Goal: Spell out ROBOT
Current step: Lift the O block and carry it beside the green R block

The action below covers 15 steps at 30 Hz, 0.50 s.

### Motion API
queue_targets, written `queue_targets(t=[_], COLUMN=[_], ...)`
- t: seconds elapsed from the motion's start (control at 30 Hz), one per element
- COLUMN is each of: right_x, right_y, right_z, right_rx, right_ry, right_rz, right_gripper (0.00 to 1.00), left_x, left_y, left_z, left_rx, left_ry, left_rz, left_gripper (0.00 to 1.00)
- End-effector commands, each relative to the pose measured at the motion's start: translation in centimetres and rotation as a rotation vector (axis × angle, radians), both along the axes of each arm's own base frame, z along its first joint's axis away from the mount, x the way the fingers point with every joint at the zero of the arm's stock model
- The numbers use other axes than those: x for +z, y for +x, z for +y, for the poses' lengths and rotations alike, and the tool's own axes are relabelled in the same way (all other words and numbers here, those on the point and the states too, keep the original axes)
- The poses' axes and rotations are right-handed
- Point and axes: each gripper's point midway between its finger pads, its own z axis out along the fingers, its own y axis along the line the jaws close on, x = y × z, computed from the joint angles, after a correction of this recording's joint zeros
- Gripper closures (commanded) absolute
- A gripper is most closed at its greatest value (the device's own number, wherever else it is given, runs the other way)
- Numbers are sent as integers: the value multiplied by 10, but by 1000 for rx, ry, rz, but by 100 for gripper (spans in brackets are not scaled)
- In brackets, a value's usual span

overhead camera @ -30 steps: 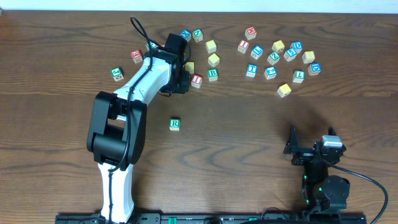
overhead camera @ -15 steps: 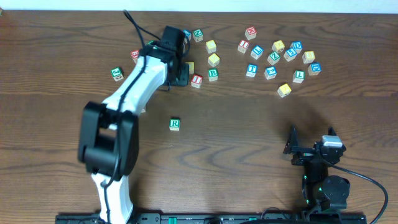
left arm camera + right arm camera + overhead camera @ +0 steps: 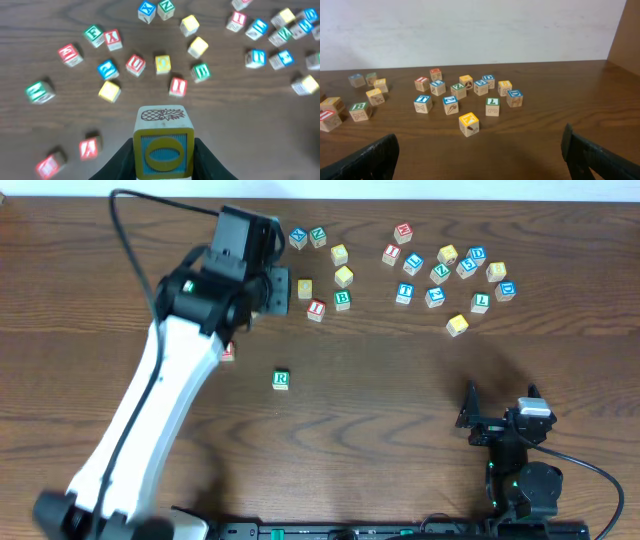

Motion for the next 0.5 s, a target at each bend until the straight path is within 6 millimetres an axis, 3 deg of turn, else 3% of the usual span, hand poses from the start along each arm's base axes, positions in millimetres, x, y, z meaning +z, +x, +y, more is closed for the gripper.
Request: queue_targets(t=[0.0, 0.1, 0.2, 0.47], right_x=[0, 0, 0, 0], right_y=[0, 0, 0, 0], right_z=[-1, -1, -1, -1], right_rx=[-9, -8, -8, -9], right_ry=[10, 10, 9, 10], right_rz=[-1, -1, -1, -2], right_gripper=[1, 1, 1, 1], left_x=[29, 32, 17, -71], left_y=[-25, -46, -59, -76], left_z=[1, -9, -18, -37], left_rx=[30, 19, 32, 33], left_ry=[38, 60, 95, 129], left_rz=[-61, -60, -41, 51], left_gripper=[73, 73, 74, 74])
